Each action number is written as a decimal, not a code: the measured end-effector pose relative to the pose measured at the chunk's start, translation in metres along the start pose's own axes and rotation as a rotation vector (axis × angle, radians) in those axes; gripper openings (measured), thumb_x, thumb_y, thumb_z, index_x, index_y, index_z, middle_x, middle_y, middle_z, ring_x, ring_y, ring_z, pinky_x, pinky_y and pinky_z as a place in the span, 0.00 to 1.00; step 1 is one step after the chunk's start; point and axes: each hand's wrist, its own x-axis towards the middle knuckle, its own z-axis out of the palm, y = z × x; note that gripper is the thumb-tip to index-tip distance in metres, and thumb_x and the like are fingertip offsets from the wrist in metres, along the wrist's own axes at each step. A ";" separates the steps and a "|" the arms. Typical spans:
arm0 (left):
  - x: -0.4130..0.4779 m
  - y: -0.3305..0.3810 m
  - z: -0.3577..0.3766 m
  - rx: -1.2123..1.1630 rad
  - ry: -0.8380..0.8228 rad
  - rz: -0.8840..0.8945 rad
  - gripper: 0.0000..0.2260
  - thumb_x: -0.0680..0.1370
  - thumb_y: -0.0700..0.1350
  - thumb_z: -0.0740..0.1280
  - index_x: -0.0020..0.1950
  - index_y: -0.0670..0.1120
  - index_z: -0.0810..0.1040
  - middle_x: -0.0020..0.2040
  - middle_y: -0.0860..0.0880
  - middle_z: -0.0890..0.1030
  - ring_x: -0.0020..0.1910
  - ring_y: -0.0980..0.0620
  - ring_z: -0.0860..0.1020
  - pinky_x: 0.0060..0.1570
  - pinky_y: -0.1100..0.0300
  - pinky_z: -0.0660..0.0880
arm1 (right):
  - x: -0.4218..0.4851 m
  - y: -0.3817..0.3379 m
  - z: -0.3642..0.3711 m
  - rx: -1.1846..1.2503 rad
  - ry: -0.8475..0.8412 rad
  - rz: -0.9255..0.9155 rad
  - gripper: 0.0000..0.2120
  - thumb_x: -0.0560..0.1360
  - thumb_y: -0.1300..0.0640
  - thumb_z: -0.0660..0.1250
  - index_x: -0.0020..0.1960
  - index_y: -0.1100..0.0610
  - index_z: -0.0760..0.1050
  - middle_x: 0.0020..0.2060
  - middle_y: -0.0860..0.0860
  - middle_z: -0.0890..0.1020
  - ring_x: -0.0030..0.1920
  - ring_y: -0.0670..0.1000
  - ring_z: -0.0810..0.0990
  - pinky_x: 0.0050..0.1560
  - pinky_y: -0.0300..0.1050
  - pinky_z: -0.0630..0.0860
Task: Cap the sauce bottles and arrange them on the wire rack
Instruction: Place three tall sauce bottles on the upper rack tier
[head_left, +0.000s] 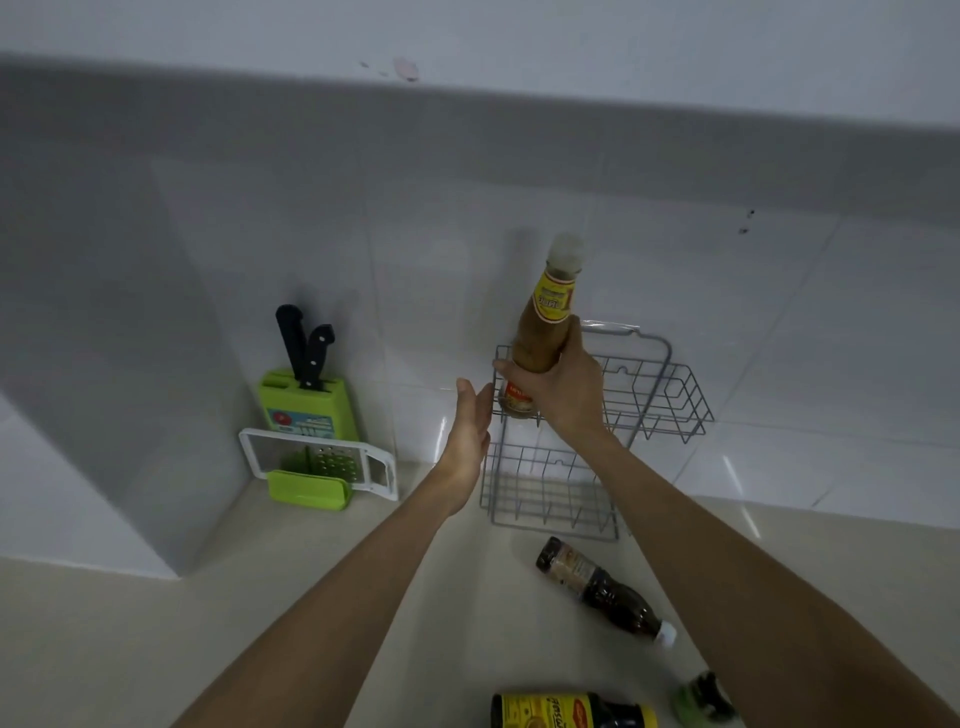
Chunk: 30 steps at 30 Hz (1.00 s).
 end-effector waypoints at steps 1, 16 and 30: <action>0.001 -0.001 -0.001 0.003 -0.002 0.002 0.32 0.79 0.64 0.36 0.79 0.51 0.51 0.80 0.51 0.54 0.79 0.54 0.51 0.78 0.52 0.45 | 0.000 0.001 0.002 -0.016 -0.011 0.006 0.32 0.61 0.41 0.79 0.56 0.53 0.68 0.45 0.46 0.81 0.45 0.51 0.81 0.48 0.49 0.80; -0.006 -0.012 -0.004 0.187 0.138 0.084 0.28 0.82 0.60 0.43 0.78 0.50 0.59 0.78 0.50 0.62 0.77 0.51 0.59 0.75 0.54 0.52 | -0.017 -0.003 -0.008 -0.074 -0.089 0.031 0.28 0.75 0.35 0.59 0.64 0.55 0.65 0.58 0.53 0.77 0.57 0.53 0.77 0.55 0.53 0.77; -0.033 -0.132 0.027 0.992 -0.159 0.009 0.19 0.77 0.35 0.63 0.68 0.42 0.72 0.68 0.44 0.72 0.68 0.48 0.71 0.57 0.74 0.59 | -0.165 0.179 -0.075 -0.754 -0.851 0.482 0.30 0.75 0.46 0.67 0.70 0.56 0.59 0.64 0.57 0.68 0.63 0.61 0.69 0.61 0.58 0.71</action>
